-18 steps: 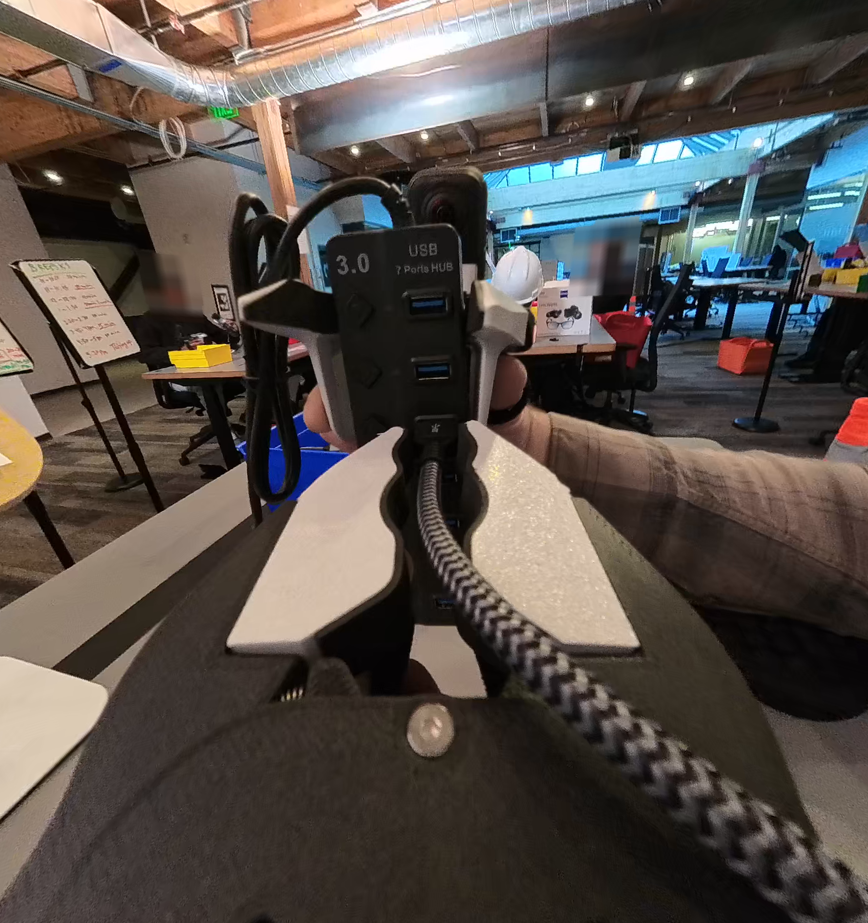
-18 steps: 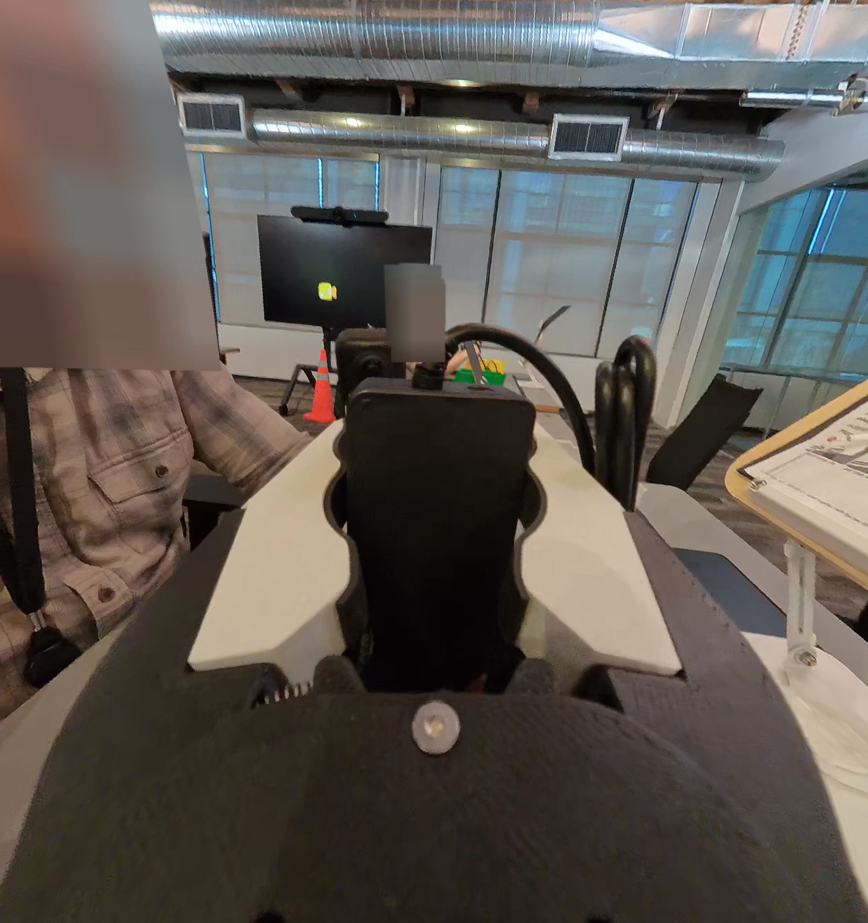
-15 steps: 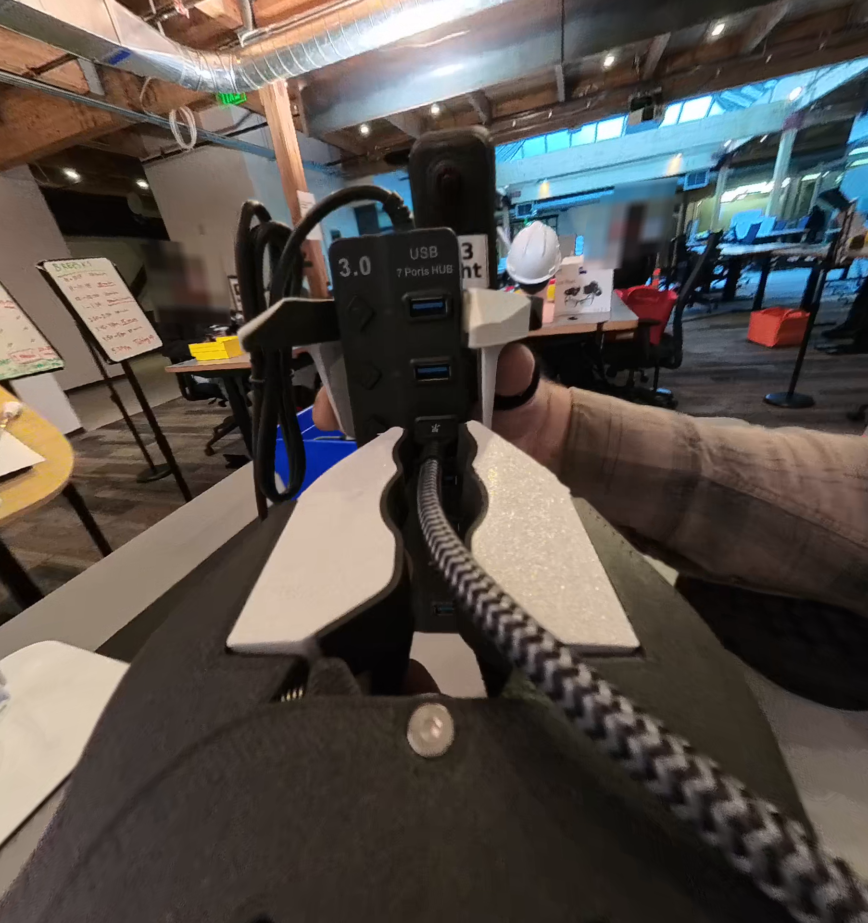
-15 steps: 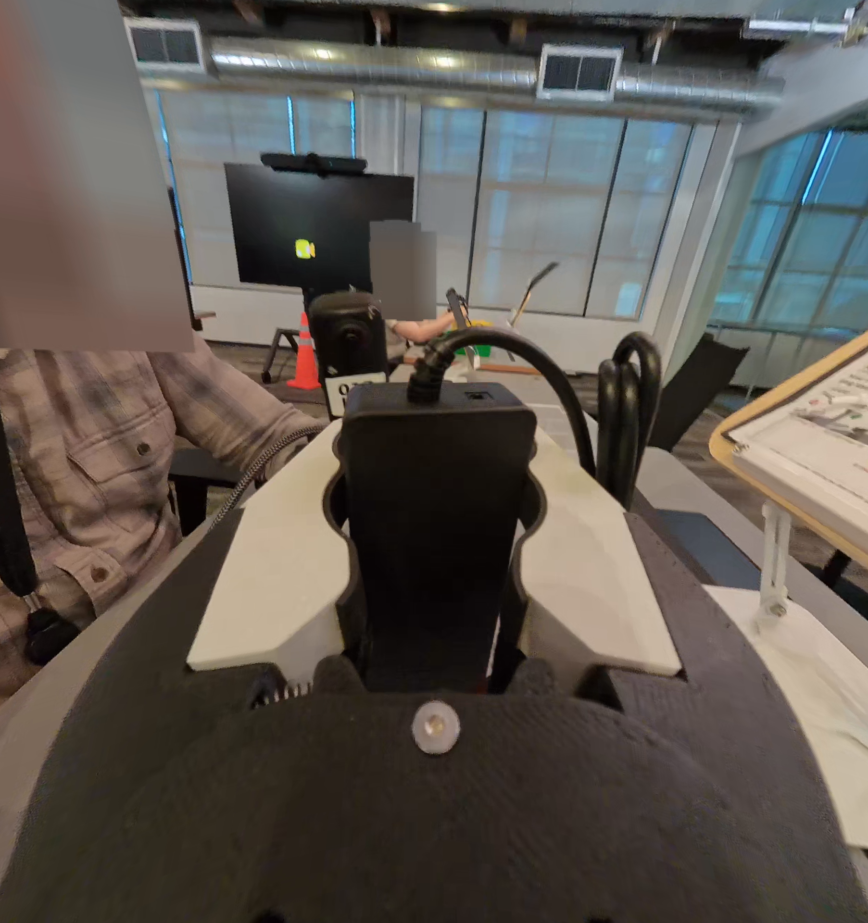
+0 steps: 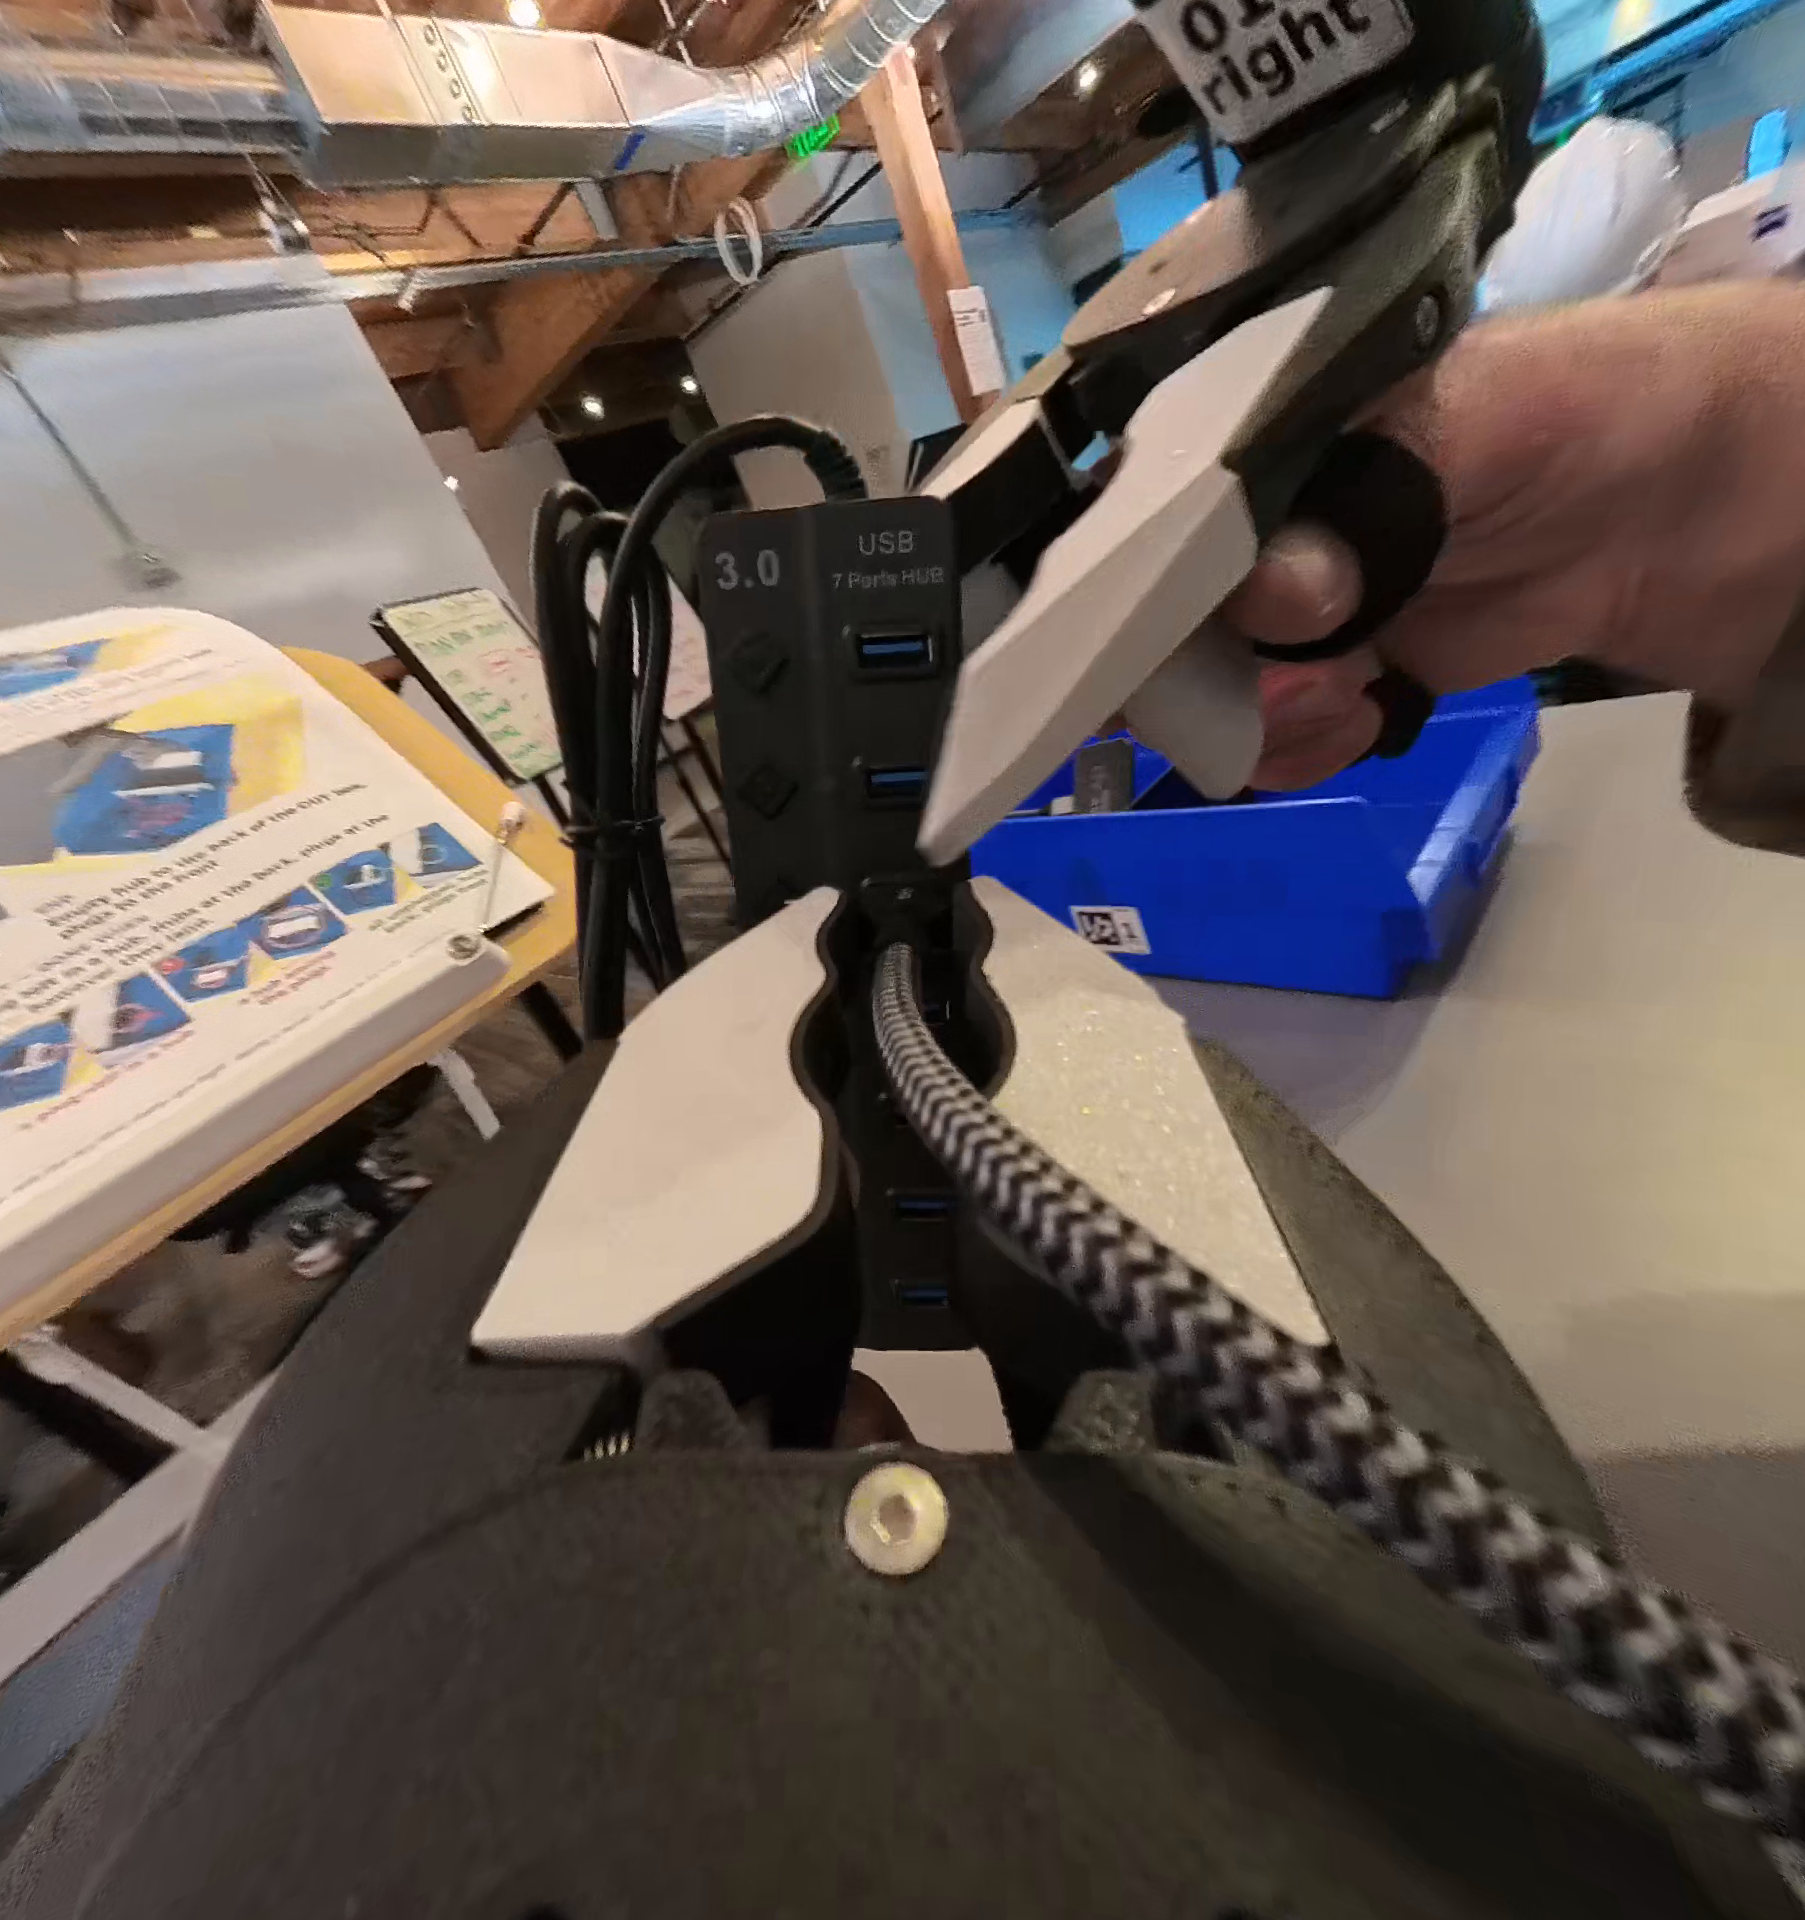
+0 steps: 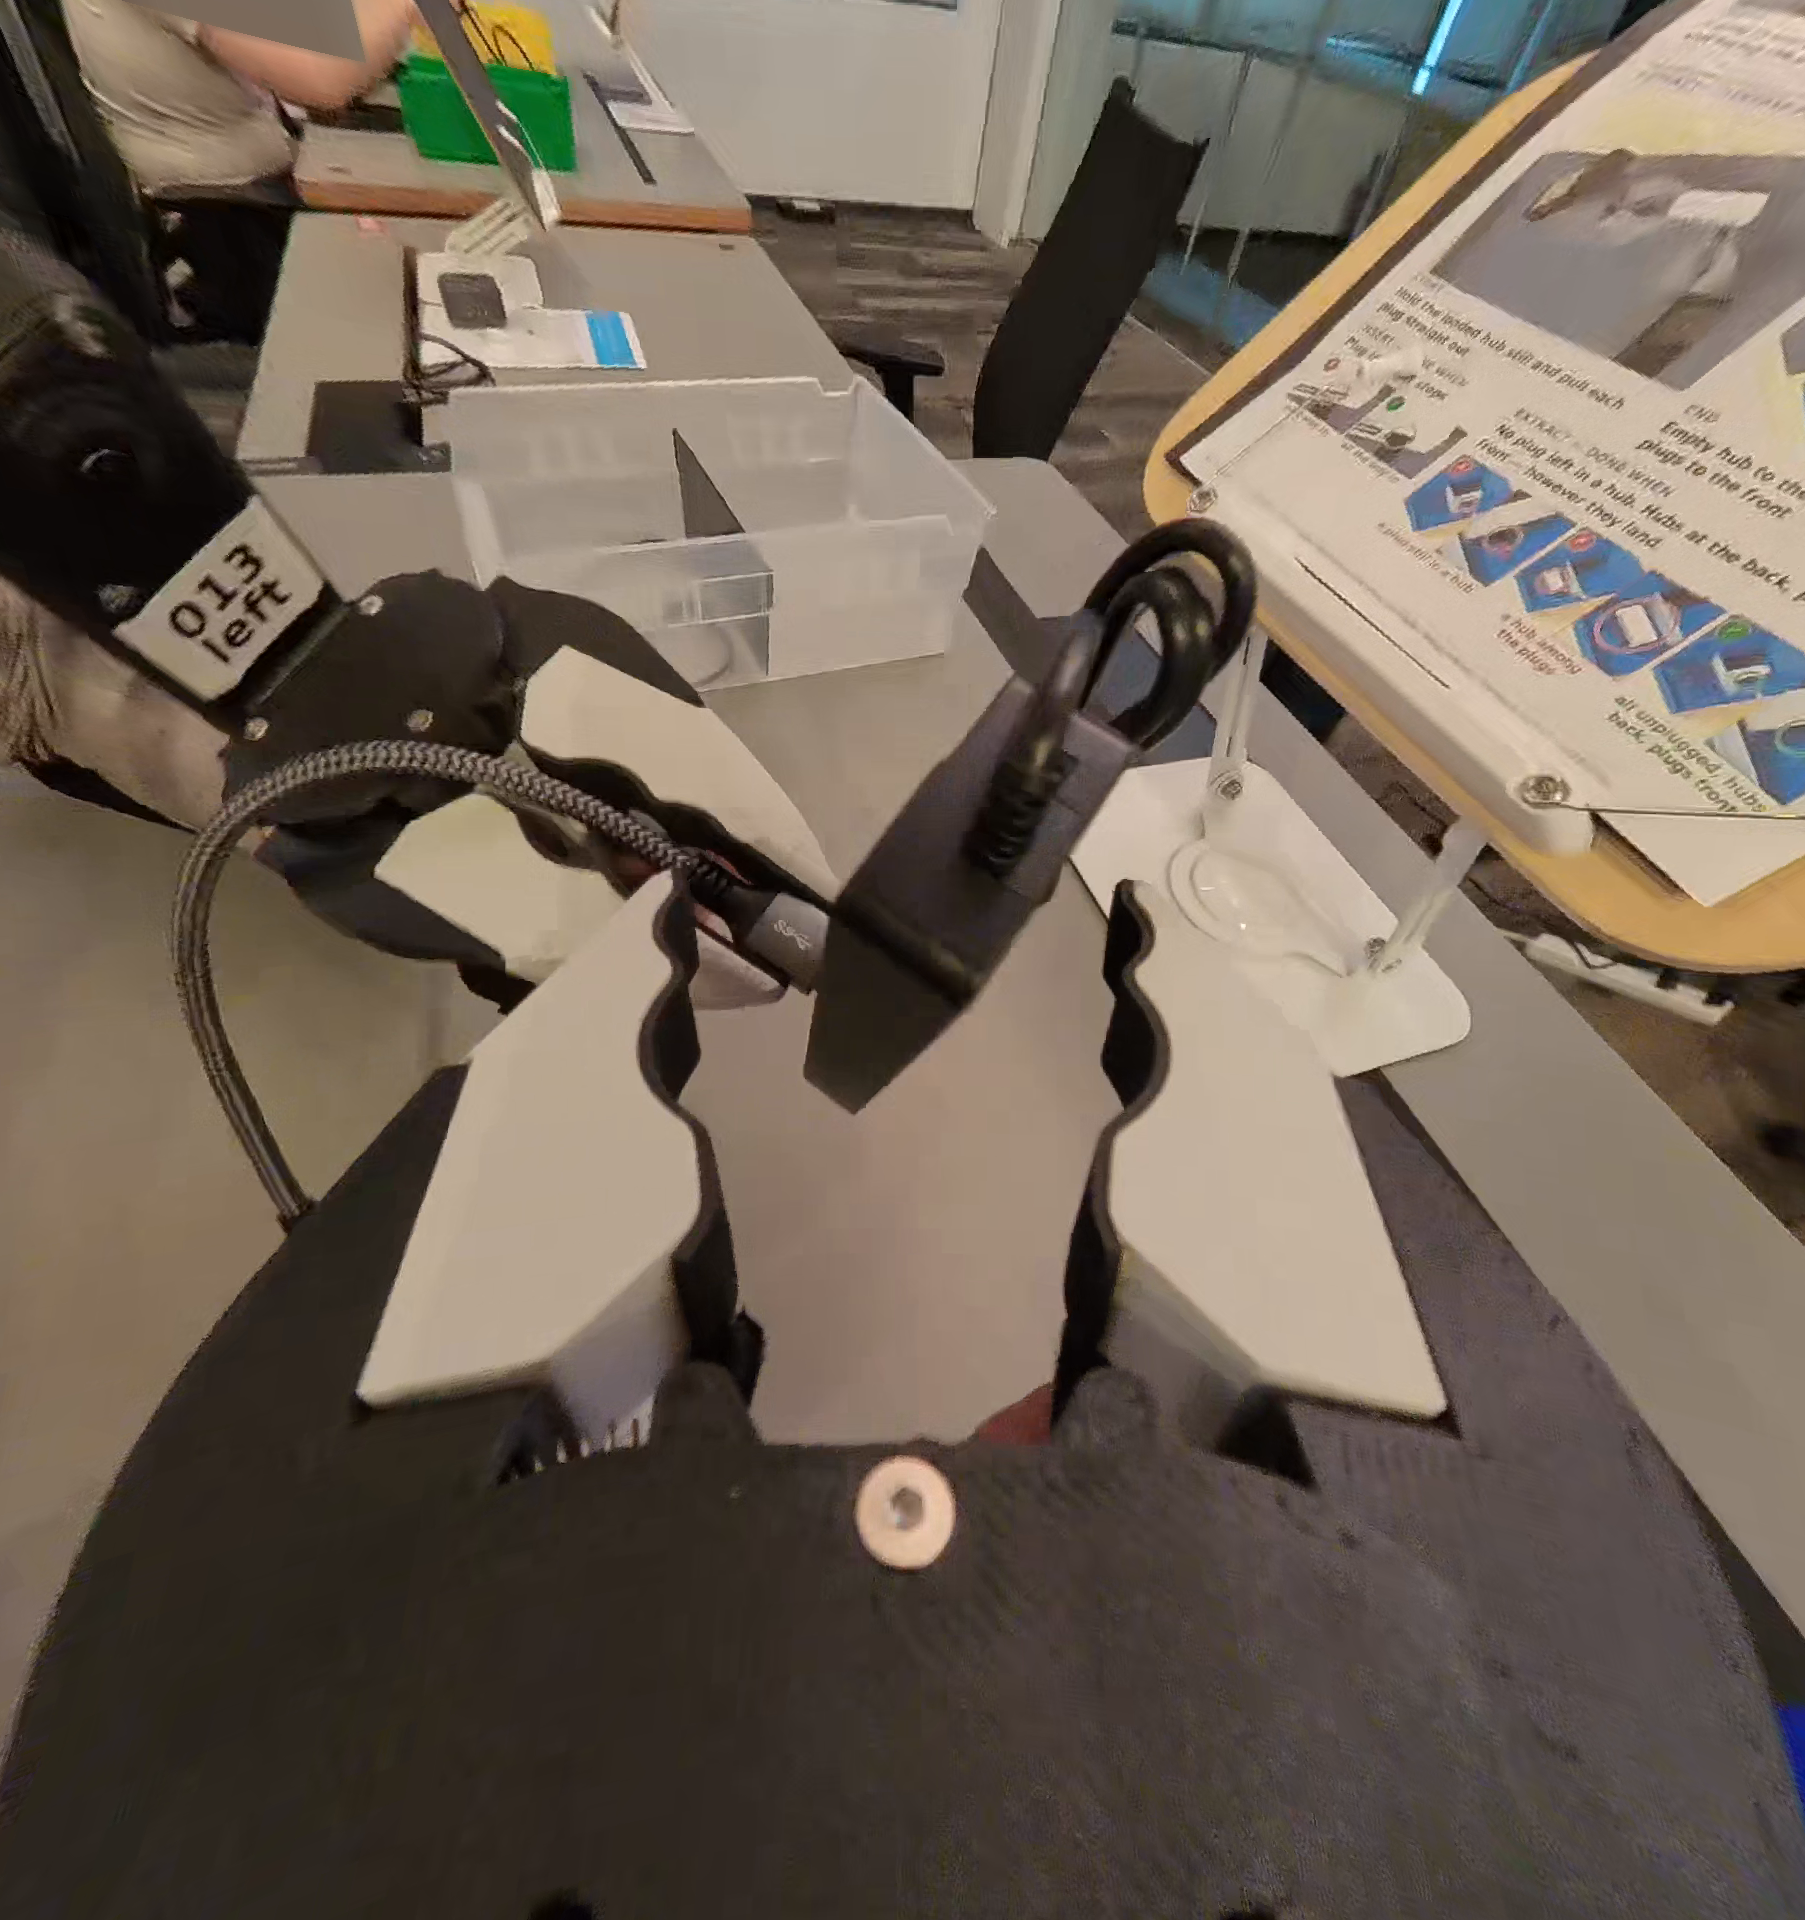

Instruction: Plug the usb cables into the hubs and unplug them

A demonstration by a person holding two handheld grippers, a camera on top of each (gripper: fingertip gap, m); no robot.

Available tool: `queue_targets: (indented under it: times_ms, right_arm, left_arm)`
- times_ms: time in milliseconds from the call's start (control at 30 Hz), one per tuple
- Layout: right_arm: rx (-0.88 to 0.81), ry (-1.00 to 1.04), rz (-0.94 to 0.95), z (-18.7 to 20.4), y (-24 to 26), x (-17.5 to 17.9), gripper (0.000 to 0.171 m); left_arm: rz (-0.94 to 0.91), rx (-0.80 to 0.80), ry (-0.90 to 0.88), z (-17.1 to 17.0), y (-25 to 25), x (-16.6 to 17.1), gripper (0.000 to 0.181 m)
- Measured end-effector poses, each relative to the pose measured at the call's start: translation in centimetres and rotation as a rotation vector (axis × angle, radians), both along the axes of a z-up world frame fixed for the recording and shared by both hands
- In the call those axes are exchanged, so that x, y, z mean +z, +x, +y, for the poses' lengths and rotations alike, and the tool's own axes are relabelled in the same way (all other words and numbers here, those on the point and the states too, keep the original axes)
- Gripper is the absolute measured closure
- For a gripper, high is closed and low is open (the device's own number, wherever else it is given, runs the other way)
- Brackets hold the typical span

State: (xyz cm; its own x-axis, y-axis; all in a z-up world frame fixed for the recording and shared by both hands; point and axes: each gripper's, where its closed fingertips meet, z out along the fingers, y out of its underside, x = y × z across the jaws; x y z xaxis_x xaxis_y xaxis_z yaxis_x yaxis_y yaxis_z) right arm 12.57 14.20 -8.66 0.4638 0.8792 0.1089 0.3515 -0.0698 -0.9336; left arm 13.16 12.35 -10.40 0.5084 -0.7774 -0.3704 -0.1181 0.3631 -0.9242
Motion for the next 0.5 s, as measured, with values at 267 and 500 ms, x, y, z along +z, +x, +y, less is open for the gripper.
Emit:
queue_targets:
  times_ms: [267, 500]
  right_arm:
    - [-0.149, -0.052, -0.009, 2.1, -0.5, -0.6, 0.144]
    - [-0.221, 0.043, -0.023, 2.6, 0.4, 1.0, 0.148]
  left_arm:
    - [0.076, 0.135, 0.153, 1.1, -0.5, -0.2, 0.165]
    - [0.083, 0.089, 0.159, 1.1, -0.3, 0.4, 0.154]
